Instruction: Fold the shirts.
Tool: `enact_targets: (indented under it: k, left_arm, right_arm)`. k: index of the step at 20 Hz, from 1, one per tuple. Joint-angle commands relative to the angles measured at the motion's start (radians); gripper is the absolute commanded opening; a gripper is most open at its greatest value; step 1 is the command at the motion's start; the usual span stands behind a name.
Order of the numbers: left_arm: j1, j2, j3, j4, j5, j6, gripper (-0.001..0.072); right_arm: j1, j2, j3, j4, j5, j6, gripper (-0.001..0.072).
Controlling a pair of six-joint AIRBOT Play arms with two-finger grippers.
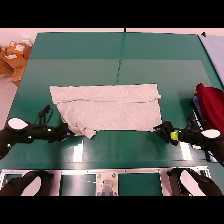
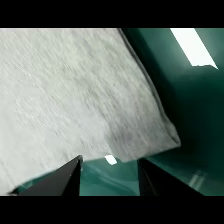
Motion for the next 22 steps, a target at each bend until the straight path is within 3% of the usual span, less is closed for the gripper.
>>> enact_targets:
  k: [1,2,3,7,11,17,22]
  left_arm:
    - [0.0,0.001,0.032,0.074,-0.077,-0.007,0.0021]
    - [0.0,0.001,0.058,0.12,-0.103,-0.01,0.002]
    - [0.0,0.001,0.098,0.167,-0.136,-0.021,0.0021]
    - [0.0,0.001,0.323,0.288,-0.24,-0.048,0.0021]
    - [0.0,0.008,0.489,0.293,-0.378,-0.043,0.0021]
    - [0.0,0.227,0.511,0.294,-0.335,-0.062,0.002]
    - [0.0,0.243,0.63,0.305,-0.302,-0.078,0.0019]
  right_arm:
    - [0.0,-0.012,-0.039,0.084,-0.128,-0.005,0.0257]
    - [0.0,-0.013,-0.039,0.092,-0.144,-0.014,0.0099]
    - [-0.001,-0.013,-0.038,0.113,-0.153,-0.047,0.0014]
    - [-0.002,-0.011,0.008,0.054,-0.062,-0.109,0.0011]
    - [-0.002,0.002,0.128,-0.131,0.144,-0.021,0.0011]
    - [-0.002,0.16,0.291,-0.357,0.36,0.124,0.0011]
    - [-0.001,0.227,0.447,-0.409,0.462,0.183,0.0011]
